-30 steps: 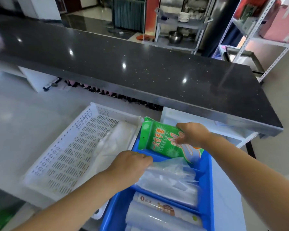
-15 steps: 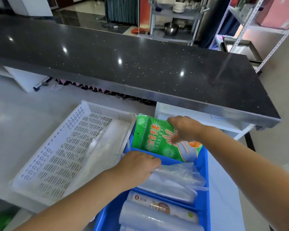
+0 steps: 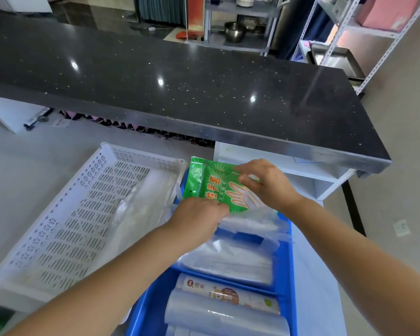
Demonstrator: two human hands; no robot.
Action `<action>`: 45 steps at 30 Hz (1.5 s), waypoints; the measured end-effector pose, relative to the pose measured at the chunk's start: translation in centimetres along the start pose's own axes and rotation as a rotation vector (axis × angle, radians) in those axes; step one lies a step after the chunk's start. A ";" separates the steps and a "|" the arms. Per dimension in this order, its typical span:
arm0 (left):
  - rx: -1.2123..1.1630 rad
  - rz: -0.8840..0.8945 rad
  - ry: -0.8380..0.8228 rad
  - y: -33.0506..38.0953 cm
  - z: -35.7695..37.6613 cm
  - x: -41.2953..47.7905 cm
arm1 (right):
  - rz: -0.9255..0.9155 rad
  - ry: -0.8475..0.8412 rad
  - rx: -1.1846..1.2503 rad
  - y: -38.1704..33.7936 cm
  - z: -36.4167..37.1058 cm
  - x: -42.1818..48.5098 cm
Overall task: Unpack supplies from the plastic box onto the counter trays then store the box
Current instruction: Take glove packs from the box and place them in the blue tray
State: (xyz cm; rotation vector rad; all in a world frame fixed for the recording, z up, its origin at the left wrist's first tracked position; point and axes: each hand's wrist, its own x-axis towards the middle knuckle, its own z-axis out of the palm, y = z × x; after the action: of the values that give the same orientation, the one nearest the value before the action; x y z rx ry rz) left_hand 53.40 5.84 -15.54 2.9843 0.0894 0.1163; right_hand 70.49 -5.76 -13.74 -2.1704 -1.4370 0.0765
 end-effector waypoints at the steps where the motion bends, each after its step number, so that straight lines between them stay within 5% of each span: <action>1: 0.022 -0.024 0.015 -0.2 -0.3 0.7 | 0.045 -0.045 0.107 -0.3 -0.6 -0.8; 4: 0.040 -0.090 0.054 -0.4 -0.8 2.7 | 0.090 -0.234 0.097 -1.2 -1.5 -3.4; 8: 0.025 -0.097 0.057 0.2 -1.0 4.4 | 0.131 -0.142 -0.272 -0.7 -1.1 -4.7; 22: 0.042 -0.121 -0.139 -6.0 -0.8 2.3 | 0.288 -0.154 -0.338 1.0 1.6 -5.9; 31: -0.146 -0.054 0.049 -6.5 0.3 0.1 | 0.325 -0.343 -0.297 0.8 3.5 -4.8; 38: -0.032 -0.002 -0.075 -5.5 1.1 1.7 | 0.225 -0.194 -0.292 1.0 0.3 -5.3; 45: 0.029 0.064 0.012 -5.2 1.4 2.4 | 0.178 -0.146 -0.359 1.8 0.1 -7.0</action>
State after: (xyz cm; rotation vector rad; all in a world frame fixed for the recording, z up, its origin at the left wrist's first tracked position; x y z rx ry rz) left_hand 55.60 10.89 -17.53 3.0170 -0.0034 0.1408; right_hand 68.92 -12.34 -16.34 -2.6321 -1.4199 0.0428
